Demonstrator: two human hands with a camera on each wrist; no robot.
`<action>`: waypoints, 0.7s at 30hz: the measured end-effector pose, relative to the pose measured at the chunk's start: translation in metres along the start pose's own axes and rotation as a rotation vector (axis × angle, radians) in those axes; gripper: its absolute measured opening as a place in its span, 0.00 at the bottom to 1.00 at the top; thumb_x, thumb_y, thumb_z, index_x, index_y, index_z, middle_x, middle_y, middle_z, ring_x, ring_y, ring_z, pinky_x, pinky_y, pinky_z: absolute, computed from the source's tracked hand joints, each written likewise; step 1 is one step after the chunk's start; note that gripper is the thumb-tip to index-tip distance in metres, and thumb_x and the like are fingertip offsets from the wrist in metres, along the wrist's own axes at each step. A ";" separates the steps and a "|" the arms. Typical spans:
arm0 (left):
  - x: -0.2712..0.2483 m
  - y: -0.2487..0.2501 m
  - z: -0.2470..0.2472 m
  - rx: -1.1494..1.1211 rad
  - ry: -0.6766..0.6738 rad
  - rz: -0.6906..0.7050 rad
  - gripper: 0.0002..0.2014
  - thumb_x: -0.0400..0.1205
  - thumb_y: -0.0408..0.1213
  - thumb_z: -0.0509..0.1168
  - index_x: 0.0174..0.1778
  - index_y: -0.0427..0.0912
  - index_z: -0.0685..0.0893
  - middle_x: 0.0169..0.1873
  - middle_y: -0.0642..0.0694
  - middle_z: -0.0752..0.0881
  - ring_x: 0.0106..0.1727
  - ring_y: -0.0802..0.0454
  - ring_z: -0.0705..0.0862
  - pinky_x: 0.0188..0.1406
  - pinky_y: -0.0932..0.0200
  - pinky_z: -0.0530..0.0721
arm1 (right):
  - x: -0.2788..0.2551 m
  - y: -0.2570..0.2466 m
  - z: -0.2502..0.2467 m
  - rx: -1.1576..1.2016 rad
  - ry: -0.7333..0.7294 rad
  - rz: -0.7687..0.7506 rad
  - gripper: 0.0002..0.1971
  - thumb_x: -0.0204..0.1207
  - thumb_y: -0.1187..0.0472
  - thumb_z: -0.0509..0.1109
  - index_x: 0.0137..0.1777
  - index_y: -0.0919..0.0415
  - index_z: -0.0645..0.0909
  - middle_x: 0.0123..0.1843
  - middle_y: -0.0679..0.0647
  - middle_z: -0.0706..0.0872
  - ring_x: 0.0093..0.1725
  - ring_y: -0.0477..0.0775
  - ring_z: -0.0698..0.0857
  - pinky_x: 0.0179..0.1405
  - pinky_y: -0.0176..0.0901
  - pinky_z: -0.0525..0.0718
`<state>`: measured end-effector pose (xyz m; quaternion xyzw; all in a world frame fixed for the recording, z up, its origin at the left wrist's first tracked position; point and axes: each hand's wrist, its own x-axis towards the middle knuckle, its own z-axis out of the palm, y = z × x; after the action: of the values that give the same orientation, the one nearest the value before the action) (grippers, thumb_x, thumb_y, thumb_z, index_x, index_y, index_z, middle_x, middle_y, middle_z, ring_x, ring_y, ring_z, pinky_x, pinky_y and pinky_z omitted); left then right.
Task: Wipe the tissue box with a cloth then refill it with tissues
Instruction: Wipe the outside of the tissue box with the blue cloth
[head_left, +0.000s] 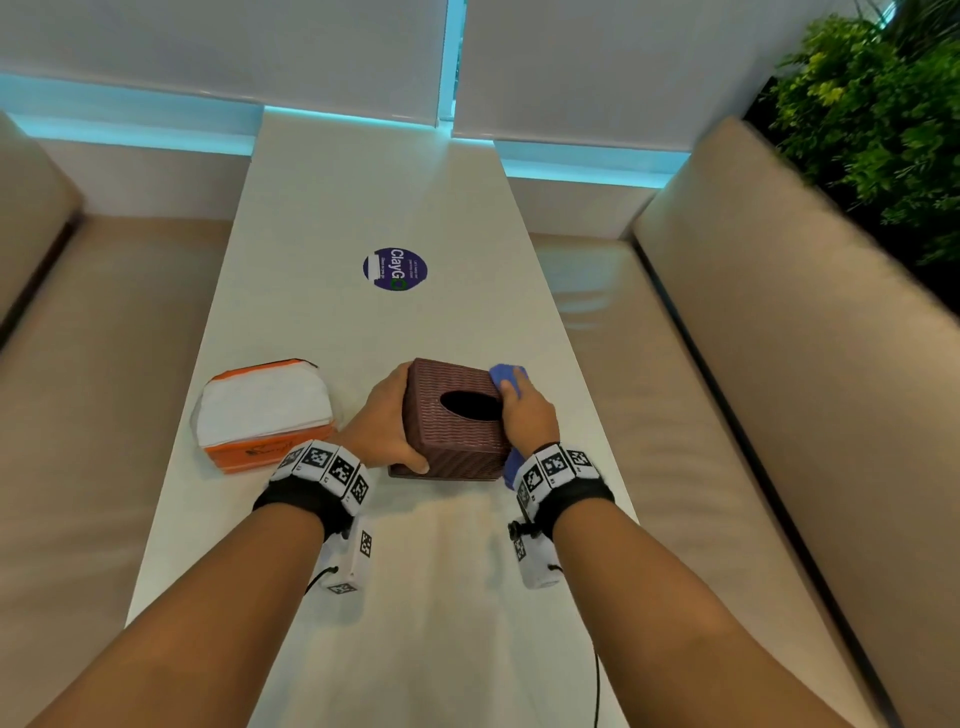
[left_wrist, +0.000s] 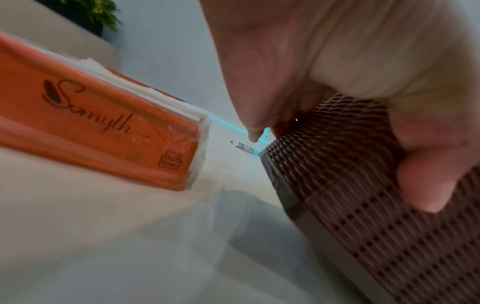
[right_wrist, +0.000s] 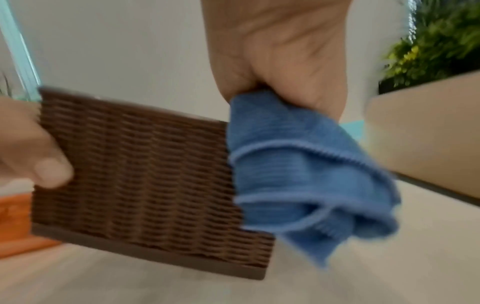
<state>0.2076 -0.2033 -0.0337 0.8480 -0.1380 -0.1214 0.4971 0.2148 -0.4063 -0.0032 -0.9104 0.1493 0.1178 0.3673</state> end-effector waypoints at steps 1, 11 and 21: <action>0.000 0.000 -0.001 -0.001 -0.004 -0.007 0.62 0.45 0.43 0.83 0.77 0.43 0.60 0.68 0.45 0.76 0.69 0.47 0.76 0.71 0.49 0.75 | -0.003 0.003 -0.003 0.024 0.007 0.042 0.23 0.86 0.50 0.51 0.76 0.60 0.70 0.74 0.65 0.76 0.72 0.65 0.76 0.71 0.52 0.72; -0.001 0.010 0.002 0.002 0.034 -0.065 0.63 0.43 0.41 0.82 0.77 0.43 0.61 0.66 0.47 0.75 0.68 0.47 0.76 0.71 0.46 0.75 | -0.064 -0.006 0.013 -0.309 0.009 -0.064 0.23 0.85 0.60 0.54 0.79 0.62 0.63 0.81 0.65 0.62 0.79 0.69 0.63 0.76 0.64 0.69; -0.004 0.012 -0.003 0.054 0.073 -0.111 0.67 0.39 0.52 0.78 0.77 0.40 0.61 0.68 0.42 0.76 0.69 0.43 0.76 0.72 0.42 0.75 | -0.049 0.010 0.010 -0.343 -0.041 -0.084 0.25 0.86 0.68 0.52 0.82 0.60 0.59 0.85 0.61 0.57 0.83 0.62 0.60 0.76 0.50 0.68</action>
<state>0.2032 -0.2051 -0.0216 0.8714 -0.0758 -0.1140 0.4711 0.1648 -0.3971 -0.0006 -0.9626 0.0814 0.1444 0.2142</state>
